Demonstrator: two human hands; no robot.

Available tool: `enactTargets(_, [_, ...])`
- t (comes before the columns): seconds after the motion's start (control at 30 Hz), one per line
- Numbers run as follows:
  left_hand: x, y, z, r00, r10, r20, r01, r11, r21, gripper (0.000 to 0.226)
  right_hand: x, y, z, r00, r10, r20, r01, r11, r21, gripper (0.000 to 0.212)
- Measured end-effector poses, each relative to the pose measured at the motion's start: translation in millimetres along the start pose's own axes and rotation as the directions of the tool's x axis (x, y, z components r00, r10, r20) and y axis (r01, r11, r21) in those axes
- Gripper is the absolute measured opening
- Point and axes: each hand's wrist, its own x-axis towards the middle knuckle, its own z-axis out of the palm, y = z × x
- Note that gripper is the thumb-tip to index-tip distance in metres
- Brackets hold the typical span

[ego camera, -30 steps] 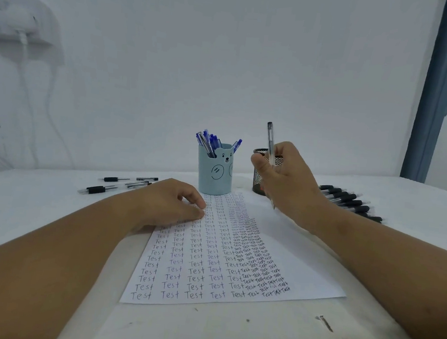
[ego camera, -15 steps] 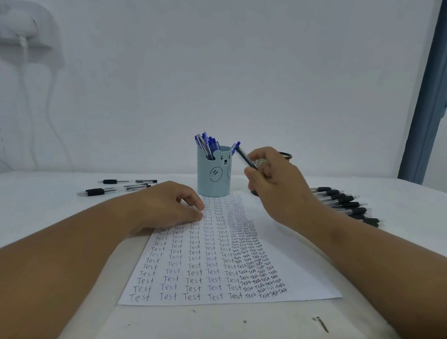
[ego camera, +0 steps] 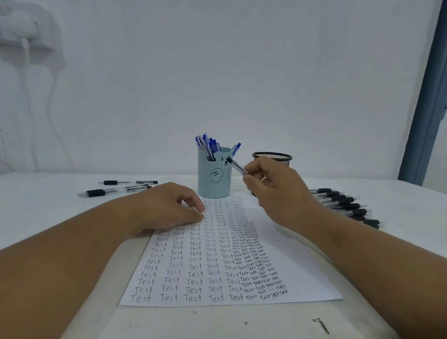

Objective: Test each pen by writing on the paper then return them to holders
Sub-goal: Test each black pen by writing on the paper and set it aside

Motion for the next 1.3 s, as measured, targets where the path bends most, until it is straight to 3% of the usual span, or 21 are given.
enactTargets(0.13, [1.1,-0.7,0.9,1.000,0.007,-0.004,-0.007,1.000,-0.003,0.011,5.1,-0.1,-7.9,0.998,-0.062,0.029,0.066,0.980,-0.187,0.012])
enactTargets(0.23, [1.6,-1.6,0.6,1.000,0.011,-0.004,-0.011,1.000,0.007,0.011,12.6,6.7,-22.8,0.997,-0.073,0.038,0.082,0.945,-0.318,0.024])
enactTargets(0.33, [1.5,-1.6,0.8,1.000,0.015,-0.004,-0.015,1.000,0.008,0.011,18.8,19.6,-42.1,1.000,-0.020,-0.001,0.019,0.919,-0.394,0.032])
enactTargets(0.5, [1.3,-1.4,0.7,1.000,0.018,0.000,-0.018,1.000,0.001,0.011,22.3,36.9,-66.5,0.979,0.204,-0.003,-0.150,0.708,-0.690,0.046])
enactTargets(0.63, [1.1,-0.3,1.4,1.000,0.004,0.000,-0.004,1.000,-0.025,0.012,20.2,42.6,-70.6,0.953,0.303,-0.030,-0.252,0.732,-0.633,0.048])
enactTargets(0.87, [0.6,0.0,1.9,1.000,-0.006,-0.001,0.006,0.999,-0.039,0.011,19.4,35.7,-62.0,0.949,0.315,0.008,-0.244,0.751,-0.614,0.044])
enactTargets(1.03, [1.2,-0.9,2.0,1.000,-0.003,-0.007,0.003,0.998,-0.064,0.009,16.0,22.8,-37.5,0.987,0.150,0.059,-0.104,0.871,-0.479,0.034])
enactTargets(1.1, [1.6,-2.5,0.5,1.000,0.010,-0.022,-0.012,0.996,-0.089,0.008,9.2,12.3,-24.4,0.987,0.070,0.142,-0.004,0.910,-0.415,0.025])
enactTargets(1.3, [11.4,-17.0,-13.2,0.969,0.096,-0.226,-0.097,0.995,0.005,0.010,-10.8,-4.0,3.0,0.915,-0.070,0.398,0.218,0.915,-0.340,0.024])
